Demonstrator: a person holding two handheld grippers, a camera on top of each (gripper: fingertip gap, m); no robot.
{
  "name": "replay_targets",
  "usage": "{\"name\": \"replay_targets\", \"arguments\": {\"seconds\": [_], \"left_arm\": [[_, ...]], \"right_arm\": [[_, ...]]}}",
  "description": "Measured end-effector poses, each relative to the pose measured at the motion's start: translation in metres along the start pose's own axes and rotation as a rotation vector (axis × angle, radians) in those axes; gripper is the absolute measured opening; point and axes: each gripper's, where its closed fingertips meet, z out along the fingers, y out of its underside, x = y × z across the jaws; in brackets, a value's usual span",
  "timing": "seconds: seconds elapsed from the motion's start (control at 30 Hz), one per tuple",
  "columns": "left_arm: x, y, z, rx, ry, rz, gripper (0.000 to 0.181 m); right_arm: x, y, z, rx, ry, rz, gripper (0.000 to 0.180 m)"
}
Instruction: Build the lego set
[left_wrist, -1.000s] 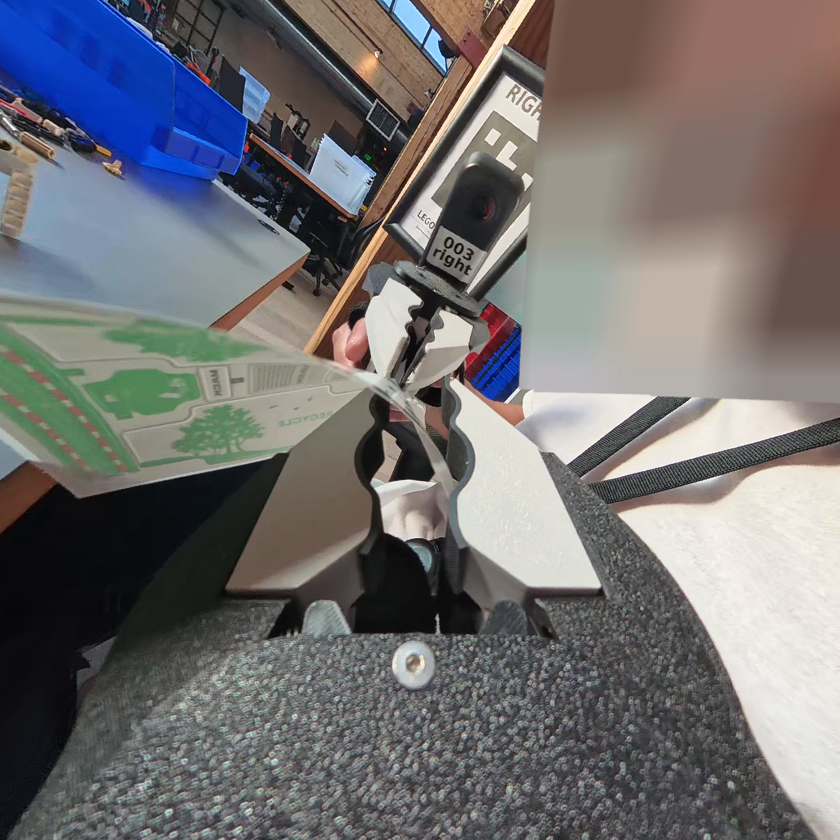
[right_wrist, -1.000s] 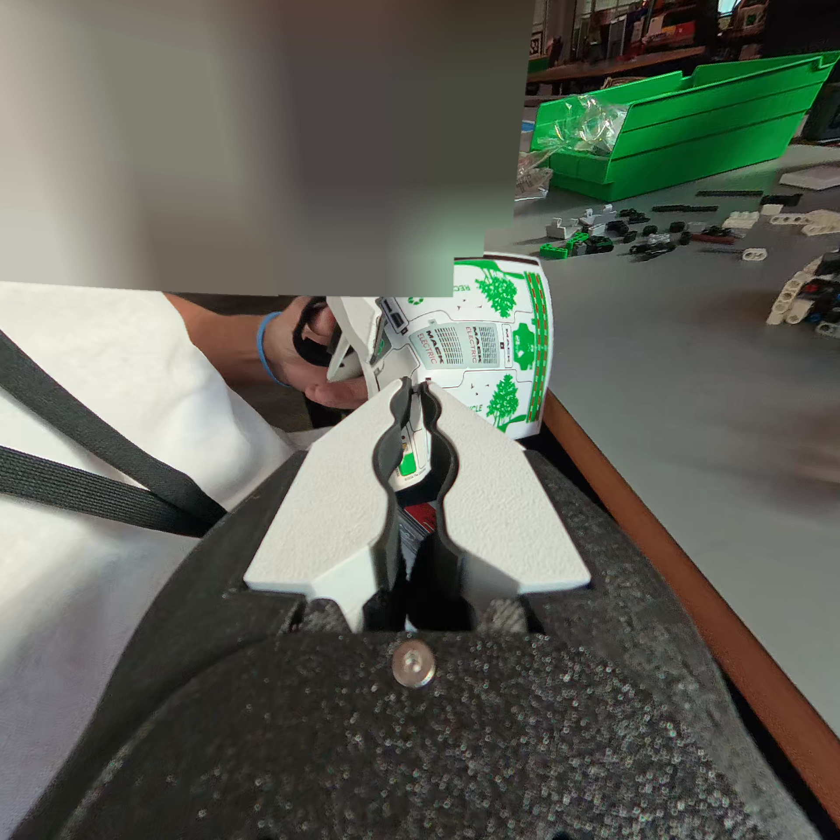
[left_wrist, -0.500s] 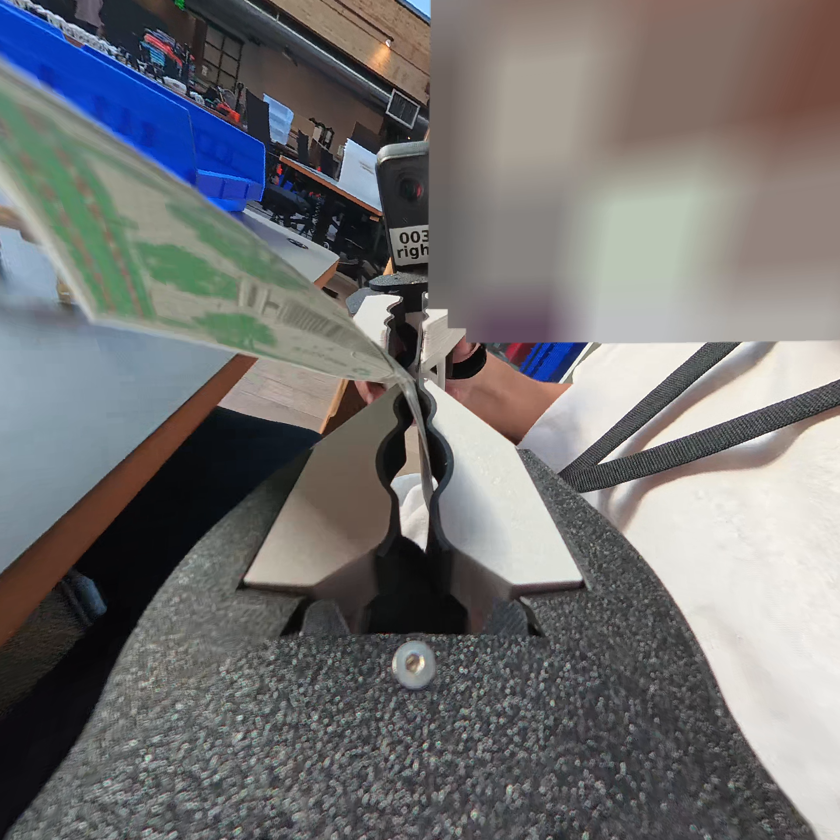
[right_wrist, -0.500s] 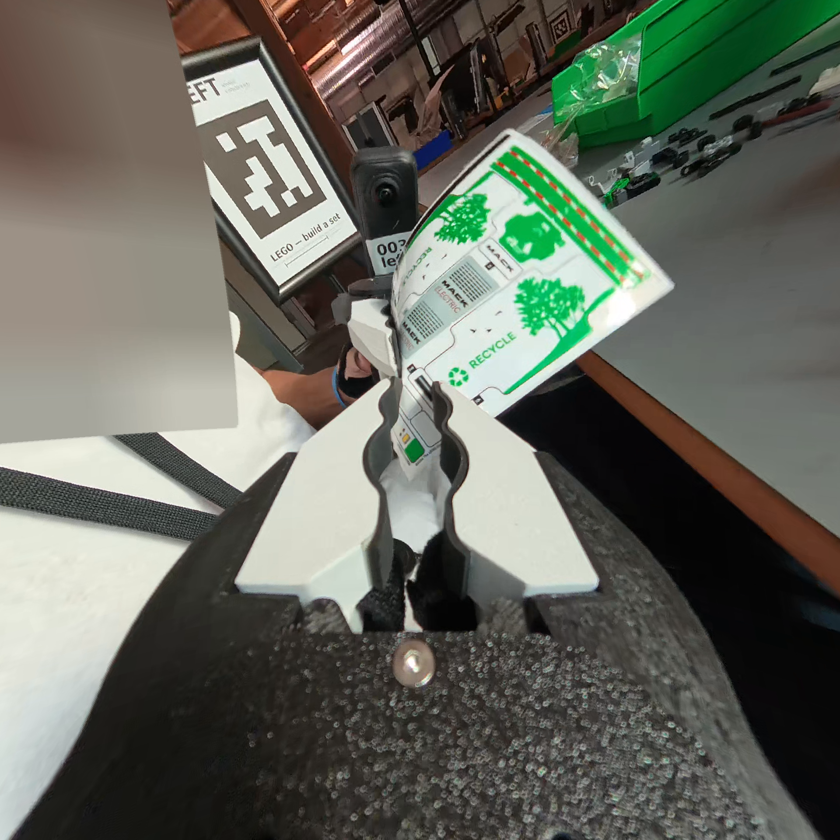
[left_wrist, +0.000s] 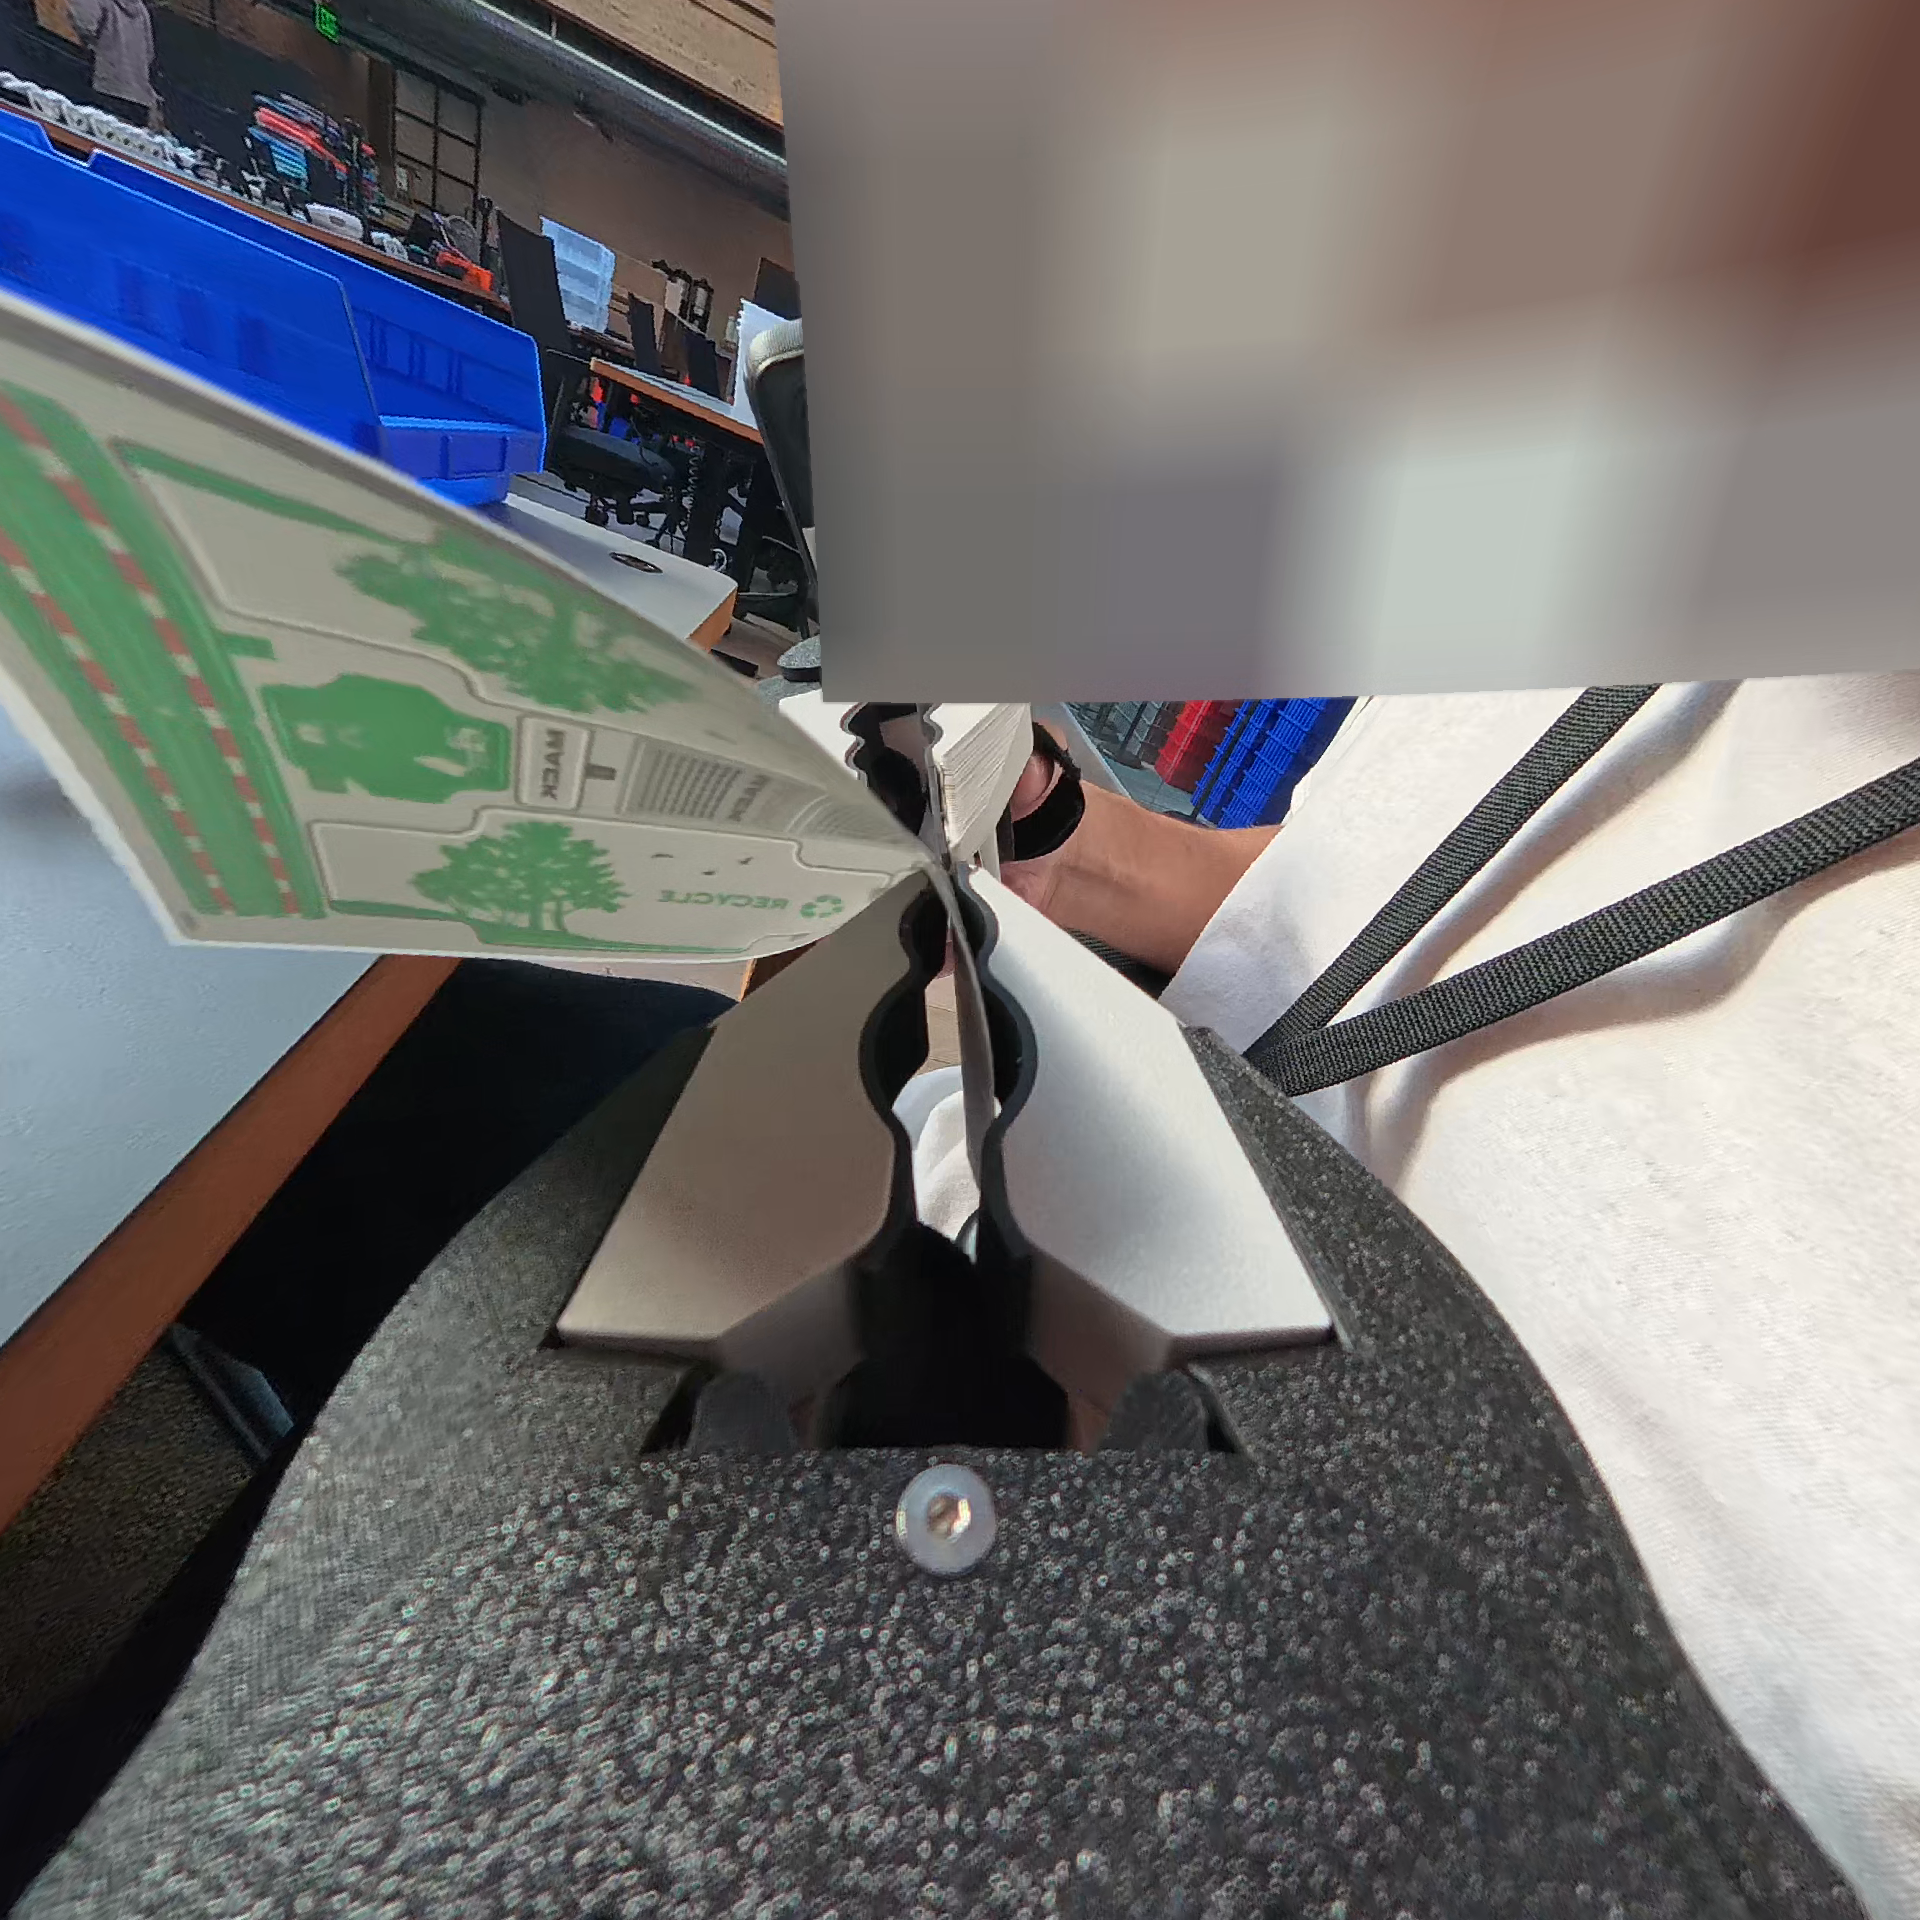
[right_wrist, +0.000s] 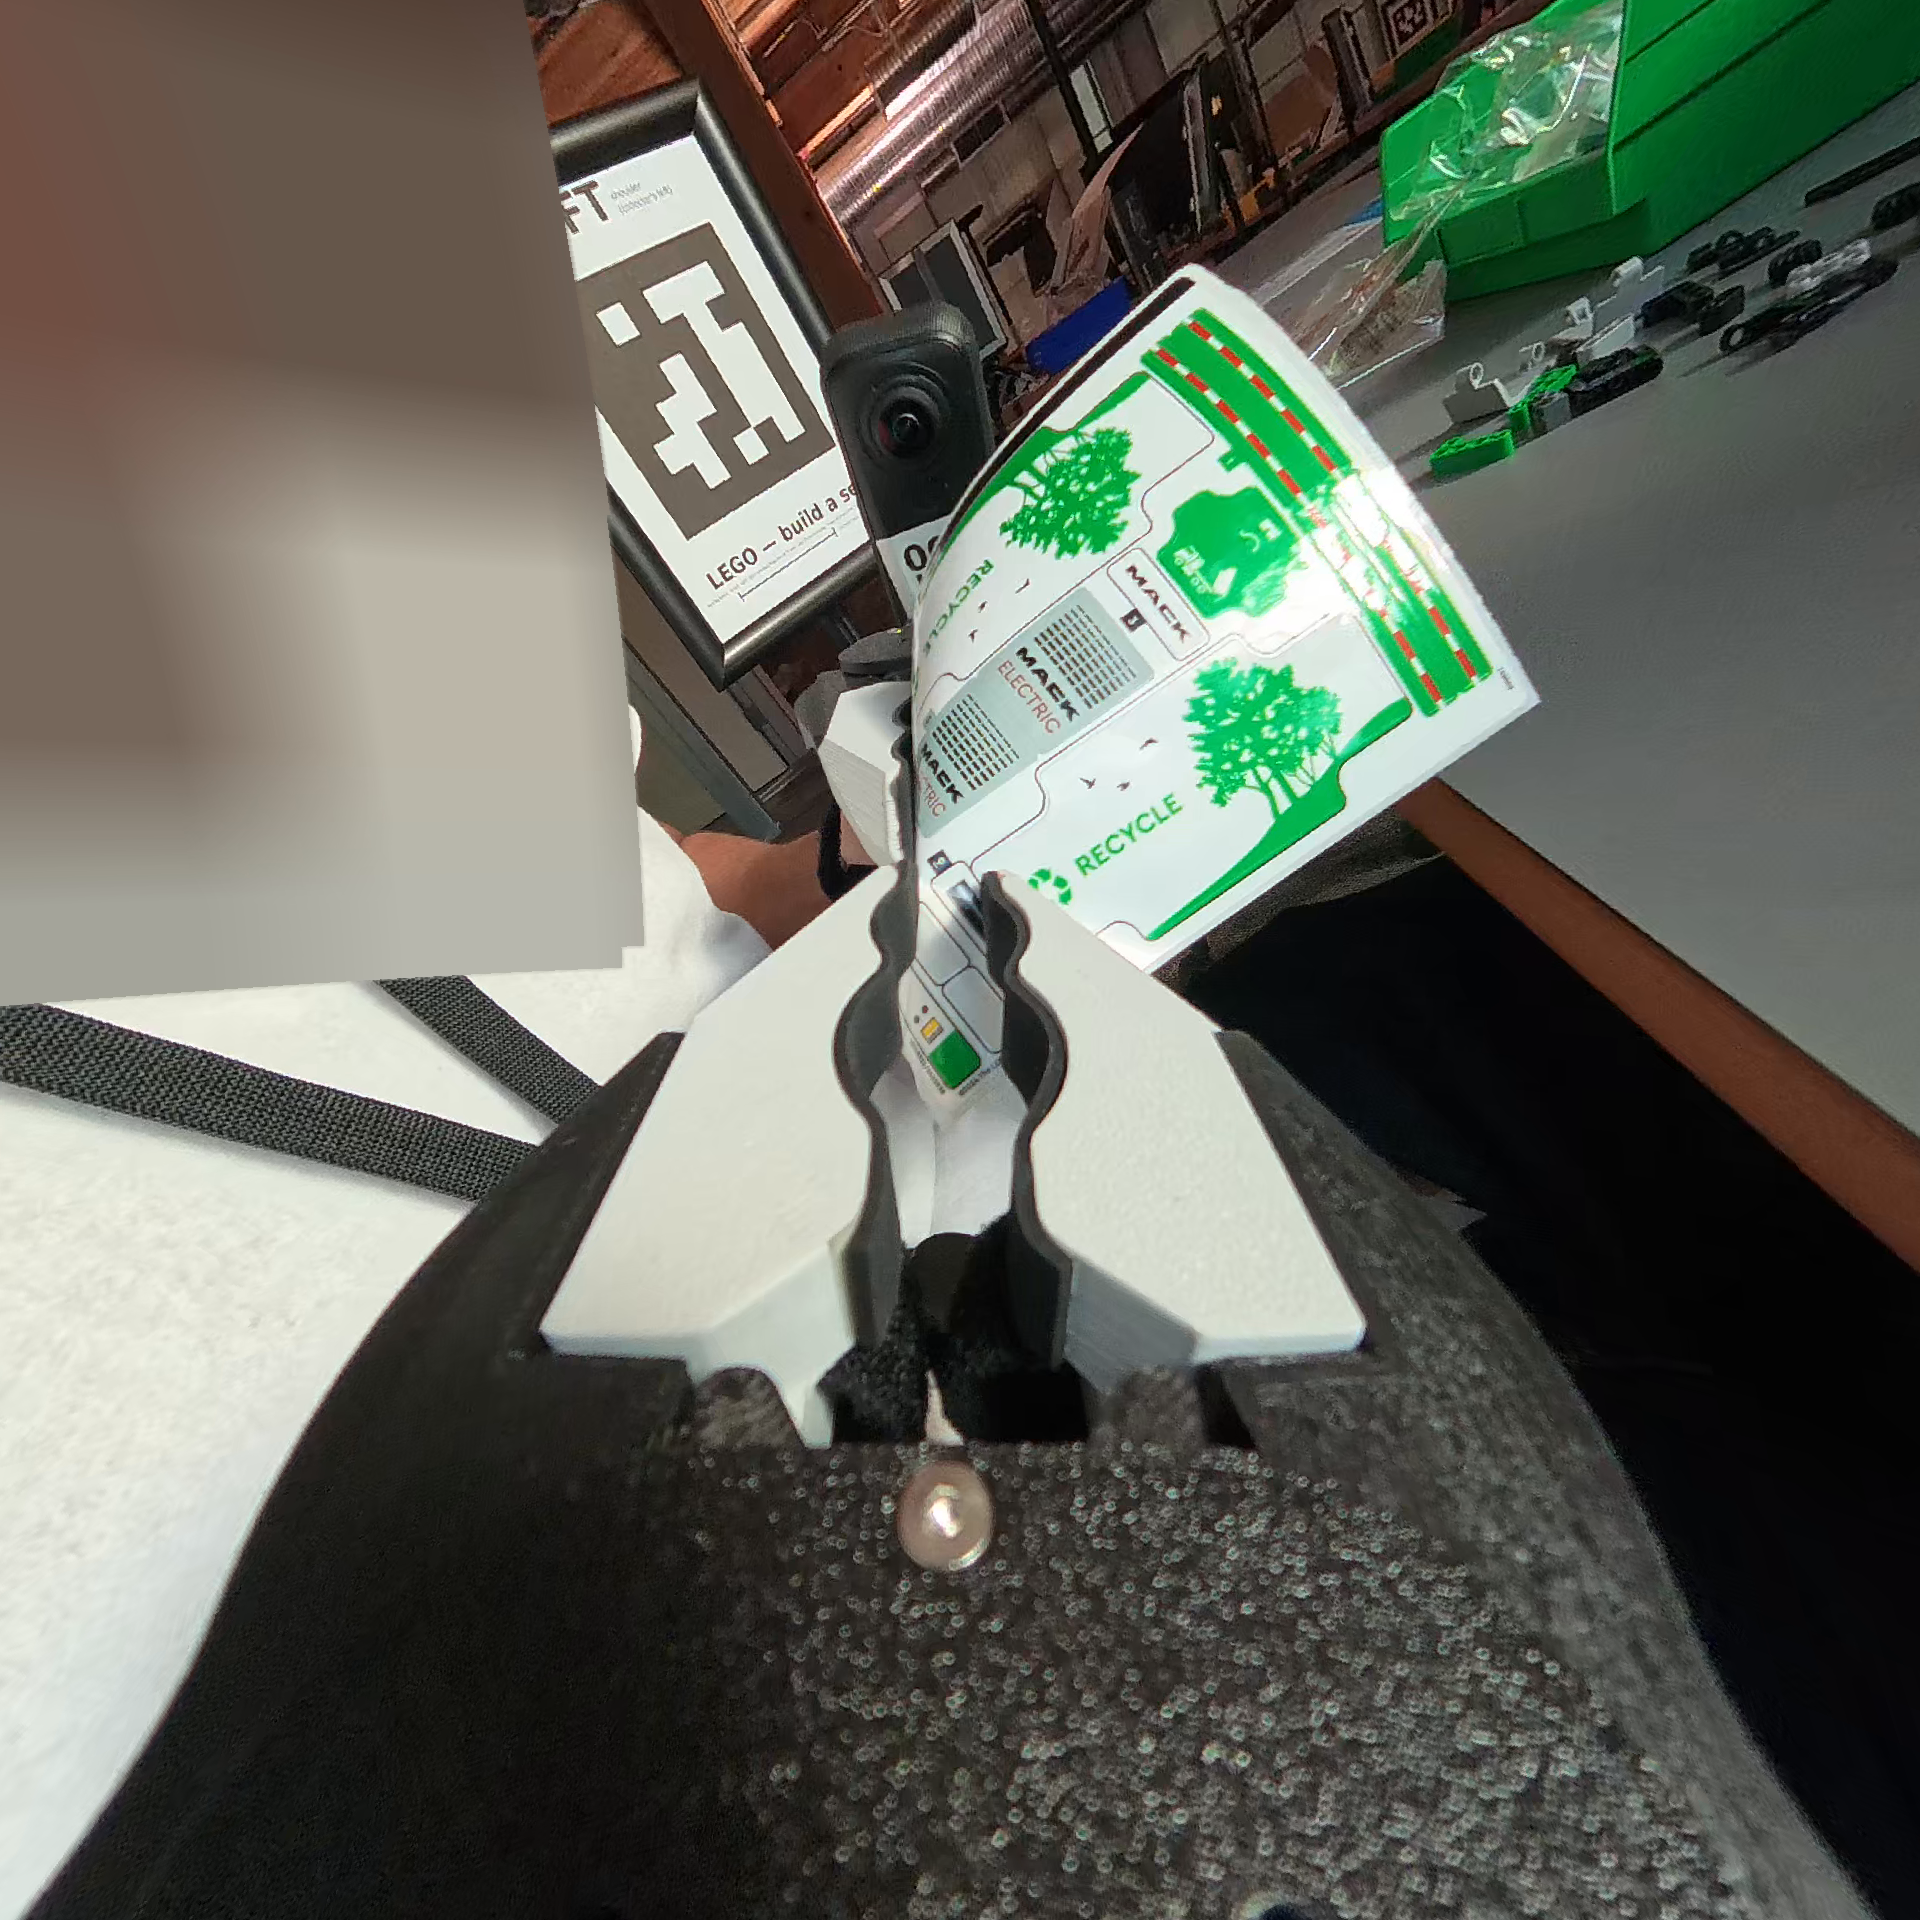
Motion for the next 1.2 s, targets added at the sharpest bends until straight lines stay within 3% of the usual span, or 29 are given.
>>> {"name": "replay_targets", "arguments": {"seconds": [0.27, 0.5, 0.6, 0.7, 0.8, 0.97, 1.0, 1.07, 1.2], "left_arm": [[0.012, -0.002, 0.000, 0.005, 0.063, 0.018, 0.000], [0.035, -0.003, 0.000, 0.002, 0.197, 0.057, 0.000], [0.033, -0.005, -0.004, 0.015, 0.189, 0.053, 0.000], [0.027, -0.010, -0.011, 0.036, 0.158, 0.060, 0.000], [0.023, -0.014, -0.016, 0.054, 0.143, 0.067, 0.000], [0.017, -0.013, -0.015, 0.046, 0.110, 0.040, 0.000], [0.015, -0.011, -0.015, 0.039, 0.100, 0.029, 0.000], [0.009, -0.009, -0.016, 0.033, 0.070, -0.003, 0.000], [-0.019, -0.004, -0.017, 0.030, -0.054, -0.135, 0.000]], "right_arm": [[-0.016, 0.002, 0.002, 0.000, -0.109, 0.025, 0.004], [-0.039, 0.005, 0.003, 0.017, -0.345, 0.174, 0.004], [-0.030, 0.002, -0.002, 0.042, -0.316, 0.187, 0.008], [-0.002, -0.004, -0.013, 0.085, -0.177, 0.221, 0.026], [0.012, -0.001, -0.014, 0.084, -0.150, 0.325, 0.024], [-0.007, -0.009, -0.005, 0.129, -0.339, 0.449, 0.020], [-0.009, -0.012, -0.004, 0.139, -0.352, 0.450, 0.011], [-0.006, -0.008, -0.001, 0.125, -0.296, 0.405, 0.000], [0.001, -0.012, -0.001, 0.165, -0.204, 0.324, 0.000]]}}
